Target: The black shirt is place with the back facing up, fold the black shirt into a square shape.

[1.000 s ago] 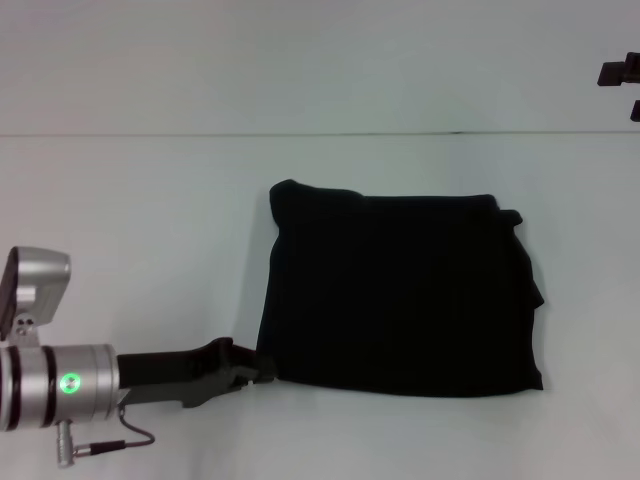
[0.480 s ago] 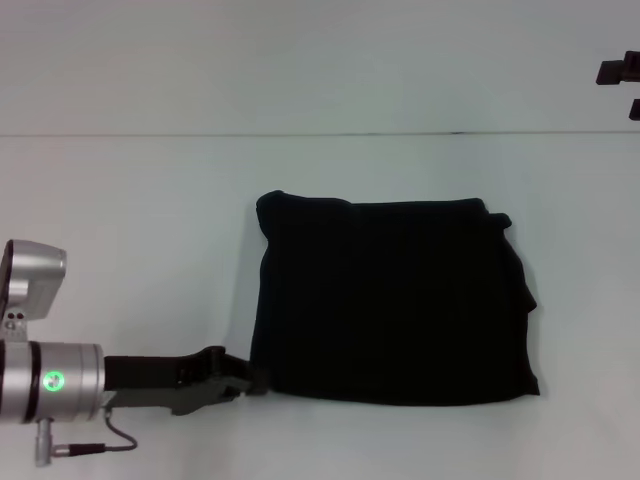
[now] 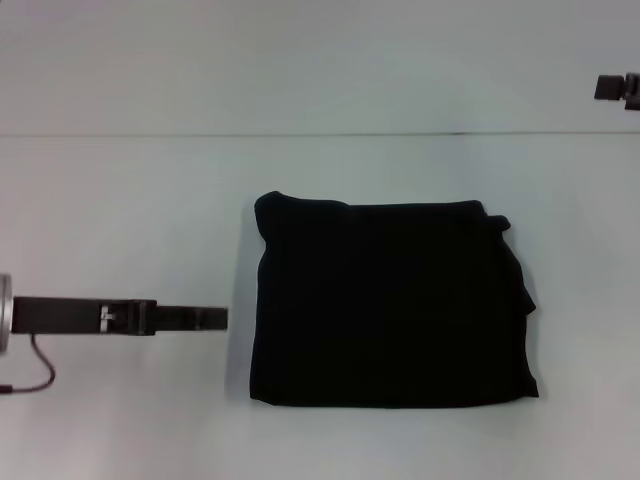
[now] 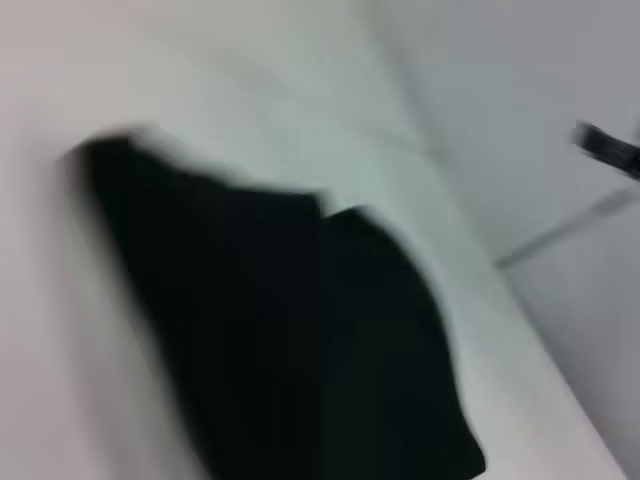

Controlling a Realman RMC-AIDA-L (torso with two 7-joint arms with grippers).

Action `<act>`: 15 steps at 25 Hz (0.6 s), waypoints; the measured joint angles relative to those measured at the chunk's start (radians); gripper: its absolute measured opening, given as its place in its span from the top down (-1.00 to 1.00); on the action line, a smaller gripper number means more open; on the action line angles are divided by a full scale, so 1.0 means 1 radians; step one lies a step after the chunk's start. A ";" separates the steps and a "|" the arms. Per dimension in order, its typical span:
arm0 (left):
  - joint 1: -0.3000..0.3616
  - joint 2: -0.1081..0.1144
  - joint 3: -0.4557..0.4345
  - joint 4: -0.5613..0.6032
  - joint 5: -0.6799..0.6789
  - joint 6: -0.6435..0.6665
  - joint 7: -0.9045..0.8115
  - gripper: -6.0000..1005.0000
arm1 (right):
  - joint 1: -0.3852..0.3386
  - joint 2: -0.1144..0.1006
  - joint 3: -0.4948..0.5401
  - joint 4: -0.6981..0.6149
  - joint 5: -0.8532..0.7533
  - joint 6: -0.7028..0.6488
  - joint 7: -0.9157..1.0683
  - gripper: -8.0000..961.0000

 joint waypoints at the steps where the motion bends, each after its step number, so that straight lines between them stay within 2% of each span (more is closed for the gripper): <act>1: -0.002 -0.002 -0.002 -0.002 -0.018 0.007 0.072 0.37 | -0.027 0.021 0.005 -0.011 0.031 -0.011 -0.084 -0.97; 3: -0.016 -0.015 -0.003 -0.022 -0.059 -0.027 0.247 0.22 | -0.098 0.085 0.021 -0.038 0.110 -0.015 -0.304 -0.97; 5: -0.035 -0.025 0.002 -0.038 -0.083 -0.070 0.337 0.08 | -0.172 0.159 0.049 -0.055 0.193 -0.005 -0.518 -0.96; 7: -0.065 -0.029 0.023 -0.051 -0.094 -0.114 0.386 -0.05 | -0.230 0.204 0.065 -0.058 0.240 -0.005 -0.655 -0.96; 9: -0.098 -0.030 0.063 -0.059 -0.098 -0.156 0.422 -0.21 | -0.277 0.231 0.064 -0.049 0.251 -0.011 -0.740 -0.97; 10: -0.109 -0.031 0.077 -0.060 -0.098 -0.166 0.432 -0.30 | -0.290 0.236 0.060 -0.037 0.244 -0.014 -0.758 -0.97; 12: -0.136 -0.039 0.111 -0.062 -0.101 -0.189 0.472 -0.48 | -0.310 0.241 0.051 0.011 0.217 -0.022 -0.803 -0.97; 15: -0.154 -0.072 0.120 -0.070 -0.113 -0.229 0.507 -0.65 | -0.316 0.241 0.048 0.101 0.195 -0.032 -0.863 -0.97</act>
